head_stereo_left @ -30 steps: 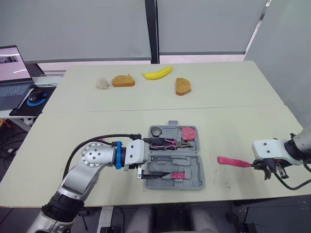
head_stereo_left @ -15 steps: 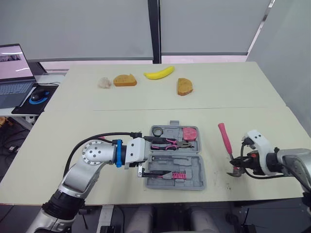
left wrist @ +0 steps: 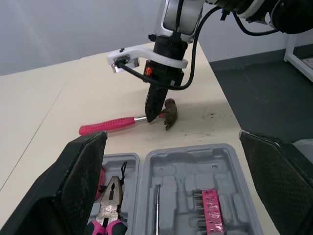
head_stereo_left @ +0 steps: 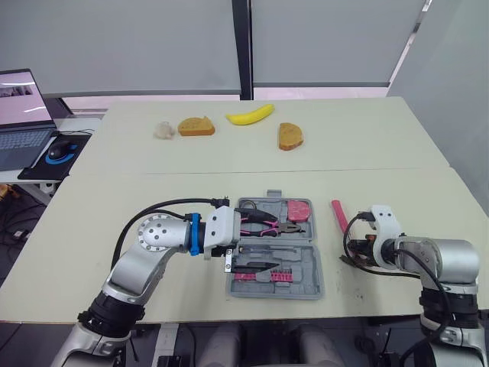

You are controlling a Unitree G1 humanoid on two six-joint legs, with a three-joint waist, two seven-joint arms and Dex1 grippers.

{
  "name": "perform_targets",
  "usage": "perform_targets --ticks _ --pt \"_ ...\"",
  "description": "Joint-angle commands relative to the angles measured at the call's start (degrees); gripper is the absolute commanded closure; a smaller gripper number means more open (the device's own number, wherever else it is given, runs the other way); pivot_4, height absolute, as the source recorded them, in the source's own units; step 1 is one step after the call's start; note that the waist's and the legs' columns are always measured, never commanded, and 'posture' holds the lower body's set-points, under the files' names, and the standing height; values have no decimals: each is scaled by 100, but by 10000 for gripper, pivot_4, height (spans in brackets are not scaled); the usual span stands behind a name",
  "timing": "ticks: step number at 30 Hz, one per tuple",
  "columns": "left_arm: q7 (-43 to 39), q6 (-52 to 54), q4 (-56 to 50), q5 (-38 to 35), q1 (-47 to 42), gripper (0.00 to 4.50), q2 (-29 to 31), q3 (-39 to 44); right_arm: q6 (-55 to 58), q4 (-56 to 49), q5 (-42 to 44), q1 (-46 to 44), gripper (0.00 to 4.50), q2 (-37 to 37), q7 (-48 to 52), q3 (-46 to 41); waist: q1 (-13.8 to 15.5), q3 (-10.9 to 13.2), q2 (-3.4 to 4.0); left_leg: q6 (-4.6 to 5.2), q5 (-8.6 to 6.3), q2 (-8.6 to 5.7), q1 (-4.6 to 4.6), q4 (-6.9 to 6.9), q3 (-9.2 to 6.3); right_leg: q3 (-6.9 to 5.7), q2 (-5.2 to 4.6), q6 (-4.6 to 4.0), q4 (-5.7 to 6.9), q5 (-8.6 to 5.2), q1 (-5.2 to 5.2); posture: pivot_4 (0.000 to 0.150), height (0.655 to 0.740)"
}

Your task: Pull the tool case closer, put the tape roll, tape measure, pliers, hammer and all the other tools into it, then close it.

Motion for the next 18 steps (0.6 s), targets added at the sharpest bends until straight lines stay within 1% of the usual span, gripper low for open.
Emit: perform_targets --ticks 1,2,3,6,8,11,13,15,16,18 --pt "1 -7 -194 -92 -53 0 11 70 -112 -63 18 -98 42780 222 -261 -298 -18 -1 0 0 0 0 1 0 0 0 0 0 0 0 2 1500 7400" --pt "-5 -20 -181 -78 -53 0 25 84 8 -153 30 -141 35652 356 -330 -459 -33 -1 0 0 0 0 3 0 0 0 1 0 1 0 3 1500 7400" --pt "-5 -28 -175 -66 -52 0 31 89 90 -219 40 -167 34476 444 -379 -574 -42 -1 0 0 0 0 4 0 -1 0 1 0 1 0 5 1500 7400" --pt "-7 -51 -156 -52 -24 0 76 143 343 -633 139 -213 27895 580 -396 -943 -67 -1 2 0 0 1 4 -1 -1 0 2 0 3 0 4 1500 7400" --pt "-12 -45 -164 -69 48 0 143 211 279 -1156 327 -15 23636 368 -193 -1023 -66 -1 3 0 0 -1 2 -1 -1 1 2 0 3 0 1 1500 7400" --pt "5 -70 -193 -83 122 0 181 230 -605 -1677 471 555 16213 -150 122 -570 -70 -2 2 1 -1 -1 2 -3 0 3 2 0 -2 0 2 1500 7400" --pt "23 -106 -199 -61 147 0 164 226 -1792 -1902 231 1167 11535 -603 271 -24 -70 -2 0 1 -1 -1 2 -4 -2 -1 1 1 -6 -1 4 1500 7400" --pt "49 -193 -174 1 139 0 122 214 -2385 -1995 52 1630 5512 -626 73 202 -87 -3 -1 1 -1 1 4 -4 -1 -1 2 2 -4 -1 6 1500 7400" --pt "53 -220 -156 17 126 0 110 206 -2552 -2001 -2 1774 1106 -600 -24 265 -88 -3 -1 1 -1 4 5 -4 -1 -2 3 2 -4 -1 8 1500 7400" --pt "61 -242 -107 35 77 0 74 192 -2758 -2014 -40 1997 454 -392 -217 345 -101 -3 -1 1 -1 4 6 -4 -1 -1 3 2 -1 -1 7 1500 7400"
